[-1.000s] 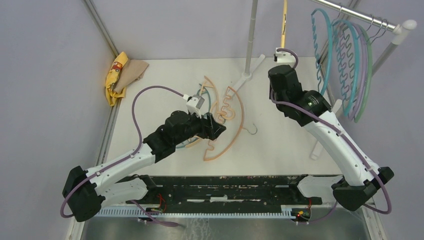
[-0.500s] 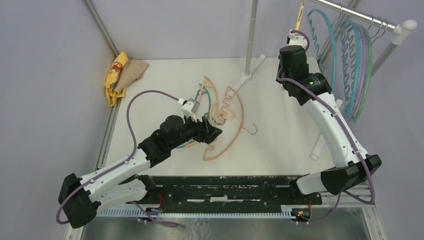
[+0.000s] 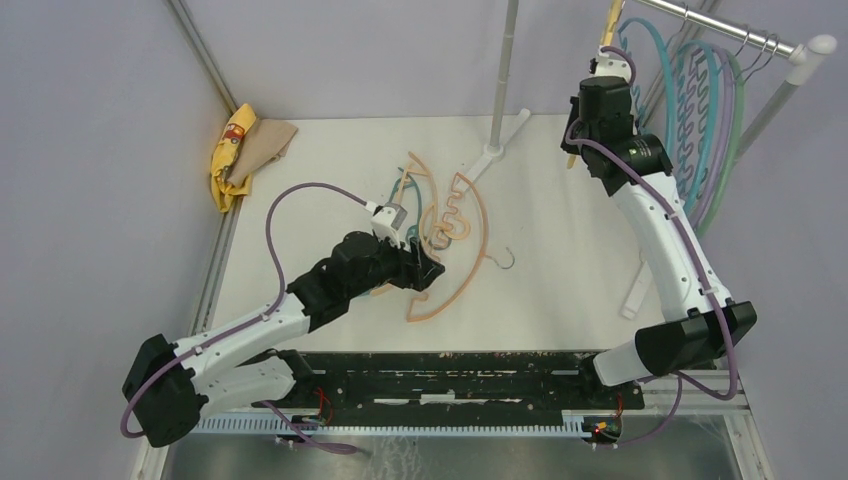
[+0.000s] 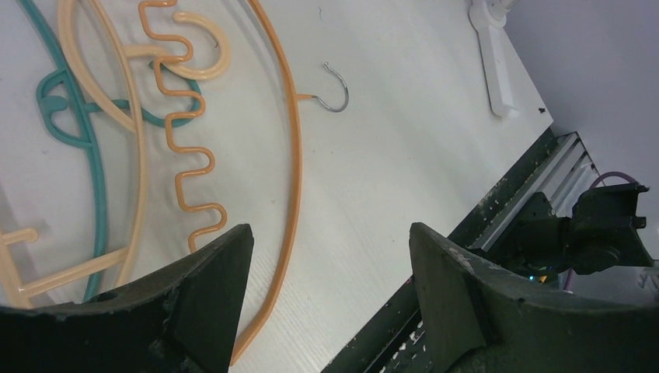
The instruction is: Organize the hangers
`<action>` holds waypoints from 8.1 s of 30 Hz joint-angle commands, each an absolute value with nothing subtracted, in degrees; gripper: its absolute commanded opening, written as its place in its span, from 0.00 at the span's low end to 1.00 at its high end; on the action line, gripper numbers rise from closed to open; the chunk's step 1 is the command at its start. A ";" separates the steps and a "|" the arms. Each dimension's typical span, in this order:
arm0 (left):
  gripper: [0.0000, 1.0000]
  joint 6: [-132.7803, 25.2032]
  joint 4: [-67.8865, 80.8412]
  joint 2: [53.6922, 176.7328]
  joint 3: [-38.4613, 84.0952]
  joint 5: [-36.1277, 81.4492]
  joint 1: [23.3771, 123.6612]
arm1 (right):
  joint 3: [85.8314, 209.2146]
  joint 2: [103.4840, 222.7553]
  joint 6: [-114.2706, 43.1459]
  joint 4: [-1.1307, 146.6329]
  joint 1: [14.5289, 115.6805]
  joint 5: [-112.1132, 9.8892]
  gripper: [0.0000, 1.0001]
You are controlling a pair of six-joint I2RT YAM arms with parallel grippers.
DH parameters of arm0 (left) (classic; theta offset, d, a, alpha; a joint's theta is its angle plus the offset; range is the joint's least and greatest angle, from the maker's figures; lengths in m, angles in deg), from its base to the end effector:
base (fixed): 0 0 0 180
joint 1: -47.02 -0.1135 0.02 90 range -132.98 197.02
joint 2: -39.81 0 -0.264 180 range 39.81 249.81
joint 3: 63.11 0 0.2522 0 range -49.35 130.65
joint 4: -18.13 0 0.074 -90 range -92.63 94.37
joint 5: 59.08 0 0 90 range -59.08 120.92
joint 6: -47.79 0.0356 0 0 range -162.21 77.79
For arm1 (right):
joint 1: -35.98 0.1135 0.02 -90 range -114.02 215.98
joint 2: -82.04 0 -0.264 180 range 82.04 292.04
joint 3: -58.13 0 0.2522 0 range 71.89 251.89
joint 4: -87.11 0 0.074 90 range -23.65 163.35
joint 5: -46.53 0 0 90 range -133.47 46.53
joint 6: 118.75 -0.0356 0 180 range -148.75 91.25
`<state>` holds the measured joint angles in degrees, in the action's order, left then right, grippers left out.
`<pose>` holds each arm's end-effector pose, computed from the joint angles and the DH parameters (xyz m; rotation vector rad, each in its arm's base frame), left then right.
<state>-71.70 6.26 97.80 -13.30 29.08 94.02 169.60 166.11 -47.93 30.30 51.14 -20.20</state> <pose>0.1578 -0.1709 0.2639 0.3320 2.0059 -0.9061 0.3025 0.0674 0.4398 0.3144 2.0148 -0.0491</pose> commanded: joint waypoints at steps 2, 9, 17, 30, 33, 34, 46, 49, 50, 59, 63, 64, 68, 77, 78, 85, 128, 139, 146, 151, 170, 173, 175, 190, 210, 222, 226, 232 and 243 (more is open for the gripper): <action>0.79 -69.98 9.41 100.10 -13.40 28.21 94.21 | 172.13 164.20 -48.34 36.35 49.68 -21.47 0.07; 0.79 -70.02 10.90 102.12 -14.09 27.98 94.21 | 171.47 160.99 -48.45 37.08 49.29 -22.15 0.07; 0.78 -70.42 10.90 101.59 -14.79 27.85 94.22 | 174.53 165.95 -49.31 32.98 44.77 -25.54 0.07; 0.78 -70.97 10.42 101.63 -15.76 28.02 94.22 | 160.93 159.07 -52.25 36.56 36.87 -29.89 0.07; 0.77 -71.33 10.61 101.55 -16.08 27.78 94.21 | 159.09 156.82 -52.30 36.47 33.95 -31.12 0.07; 0.77 -71.38 10.68 101.49 -16.23 27.78 94.22 | 158.56 156.30 -52.30 36.23 32.94 -31.83 0.07; 0.77 -71.74 11.54 102.92 -16.81 27.50 94.21 | 154.22 152.10 -51.07 35.74 27.80 -39.64 0.37; 0.77 -71.94 12.20 103.64 -17.01 27.50 94.22 | 154.64 150.55 -50.17 34.93 27.80 -39.70 0.52; 0.78 -72.06 12.40 103.89 -17.07 27.44 94.21 | 154.73 149.77 -49.70 34.67 27.80 -39.65 0.56; 0.78 -72.44 14.07 106.62 -17.21 26.88 94.22 | 156.24 140.14 -46.69 29.49 27.76 -38.26 0.86; 0.79 -72.36 14.48 108.25 -17.31 26.84 94.22 | 155.31 135.06 -44.74 29.01 27.80 -37.52 0.89; 0.79 -72.36 14.56 108.67 -17.27 26.75 94.17 | 155.29 134.04 -44.19 28.99 27.83 -37.58 0.89; 0.80 -72.68 15.35 109.59 -17.57 26.71 94.17 | 154.79 130.14 -41.72 30.05 27.80 -36.58 0.90; 0.79 -70.84 16.89 112.15 -18.00 26.00 95.03 | 154.71 127.13 -41.29 31.07 27.80 -38.40 0.90; 0.79 -70.08 16.37 112.54 -17.80 26.57 95.88 | 155.25 126.86 -41.48 30.93 27.80 -39.28 0.90; 0.77 -66.91 13.17 118.85 -13.50 31.90 102.13 | 162.05 126.67 -42.83 27.56 27.80 -48.75 0.85; 0.03 -58.85 7.08 148.36 15.54 49.47 103.99 | 158.74 125.56 -46.41 28.37 32.11 -75.84 0.69; 0.03 -62.80 -1.68 125.64 21.03 44.36 97.84 | 160.13 133.66 -53.25 38.30 32.20 -83.63 0.66; 0.03 -66.64 -2.07 124.32 25.55 37.06 88.61 | 161.02 140.63 -52.03 39.73 39.14 -79.61 0.65; 0.03 -68.18 -4.51 127.74 34.21 33.33 84.76 | 165.35 150.55 -46.85 36.03 53.73 -68.23 0.64; 0.03 -98.61 17.39 126.23 27.09 28.77 78.35 | 152.89 164.73 -48.39 57.56 72.51 -51.52 0.69; 0.03 -102.34 20.83 124.71 23.72 30.48 78.31 | 151.30 165.42 -47.48 59.76 73.66 -48.95 0.70; 0.03 -104.19 22.82 123.62 22.25 31.54 78.32 | 150.81 166.18 -47.07 59.58 73.86 -47.55 0.70; 0.03 -115.30 27.20 119.67 22.20 34.32 78.33 | 145.92 172.20 -49.52 65.20 78.07 -40.93 0.57; 0.99 -76.61 10.68 102.26 9.38 31.76 78.26 | 141.05 157.63 -48.13 60.88 77.87 -23.48 0.01; 0.99 -71.61 5.69 97.15 -0.98 33.38 78.22 | 151.01 147.74 -47.64 48.25 77.83 -12.00 0.01; 0.99 -71.79 6.02 97.93 -1.94 32.59 78.25 | 154.06 147.05 -46.50 43.78 77.78 -6.85 0.01; 0.99 -72.05 6.81 97.32 -3.54 32.05 78.26 | 157.77 150.35 -47.38 38.68 77.23 -3.54 0.02; 0.99 -70.41 4.35 94.62 -4.30 32.52 78.19 | 158.94 155.91 -50.86 42.63 63.57 -12.28 0.02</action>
<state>-73.80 3.49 96.58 -3.90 32.29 78.24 156.11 155.95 -49.81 37.21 66.33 -10.52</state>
